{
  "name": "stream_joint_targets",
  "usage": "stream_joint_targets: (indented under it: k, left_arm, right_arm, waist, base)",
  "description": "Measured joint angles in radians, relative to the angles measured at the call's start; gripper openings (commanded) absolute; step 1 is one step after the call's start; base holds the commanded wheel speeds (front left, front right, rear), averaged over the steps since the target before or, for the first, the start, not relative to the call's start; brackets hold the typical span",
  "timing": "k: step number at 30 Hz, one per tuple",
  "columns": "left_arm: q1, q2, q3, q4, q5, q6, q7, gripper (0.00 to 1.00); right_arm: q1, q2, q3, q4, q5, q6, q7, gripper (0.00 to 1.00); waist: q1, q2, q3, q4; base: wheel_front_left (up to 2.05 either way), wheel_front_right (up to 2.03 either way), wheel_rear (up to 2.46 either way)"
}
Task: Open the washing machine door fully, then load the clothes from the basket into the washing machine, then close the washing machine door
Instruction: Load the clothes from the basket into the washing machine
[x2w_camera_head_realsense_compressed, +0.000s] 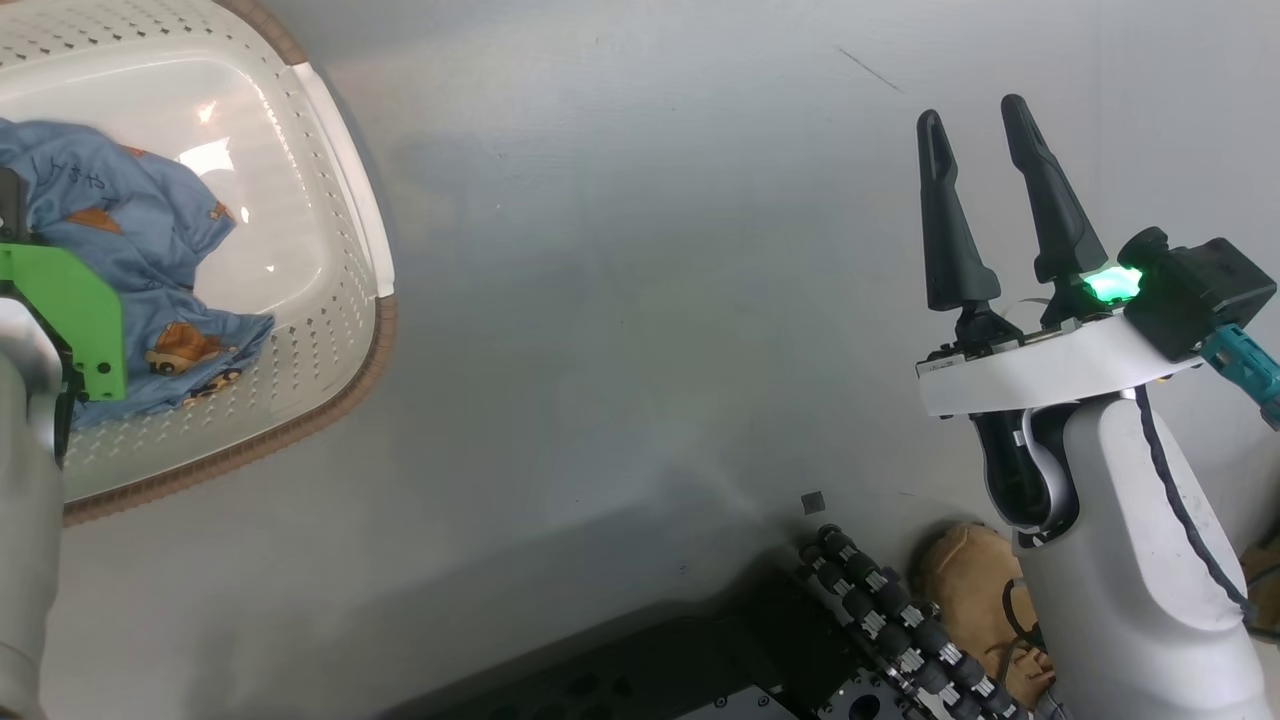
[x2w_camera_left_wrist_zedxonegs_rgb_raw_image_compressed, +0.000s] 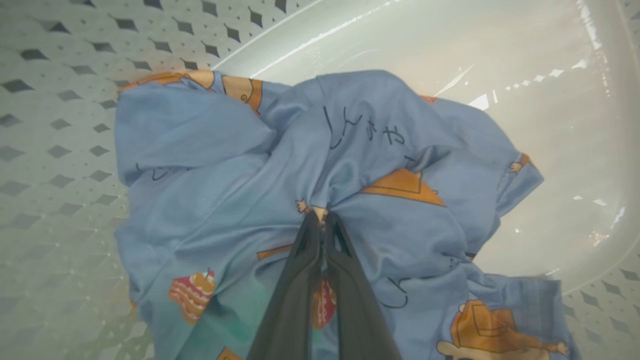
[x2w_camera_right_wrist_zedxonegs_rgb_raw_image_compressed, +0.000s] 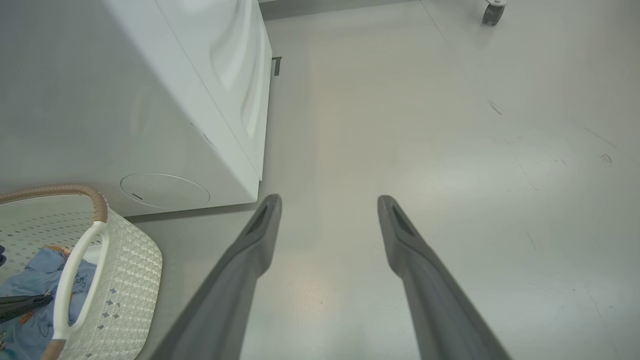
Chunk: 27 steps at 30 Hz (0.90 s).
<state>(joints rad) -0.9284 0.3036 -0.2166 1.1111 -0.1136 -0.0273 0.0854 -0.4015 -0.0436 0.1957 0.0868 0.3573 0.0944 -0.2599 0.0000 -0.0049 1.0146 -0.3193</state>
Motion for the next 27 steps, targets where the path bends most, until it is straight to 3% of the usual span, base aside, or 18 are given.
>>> stream_joint_targets:
  k: [5, 10, 27]
  left_arm:
    - [-0.013, -0.013, -0.003, 0.008, -0.002, -0.014, -0.012, 0.0]
    - [-0.02, -0.069, -0.011, 0.006, -0.005, -0.018, -0.045, 0.0]
    - [0.045, -0.175, 0.004, 0.007, -0.057, -0.022, -0.238, 0.0]
  right_arm:
    - [-0.003, 0.0, -0.013, 0.0, -0.003, 0.0, 0.0, 1.0]
    - [-0.013, 0.0, -0.038, 0.003, -0.019, 0.0, 0.0, 1.0]
    - [-0.02, -0.001, -0.123, 0.031, -0.094, 0.002, 0.0, 1.0]
  waist:
    - [0.0, 0.0, -0.002, 0.01]
    - [0.0, 0.0, -0.012, 0.029]
    - [0.0, 0.0, -0.13, 0.113]
  base:
    - [0.0, 0.0, 0.0]
    - [0.0, 0.0, 0.0]
    - [0.0, 0.0, 0.0]
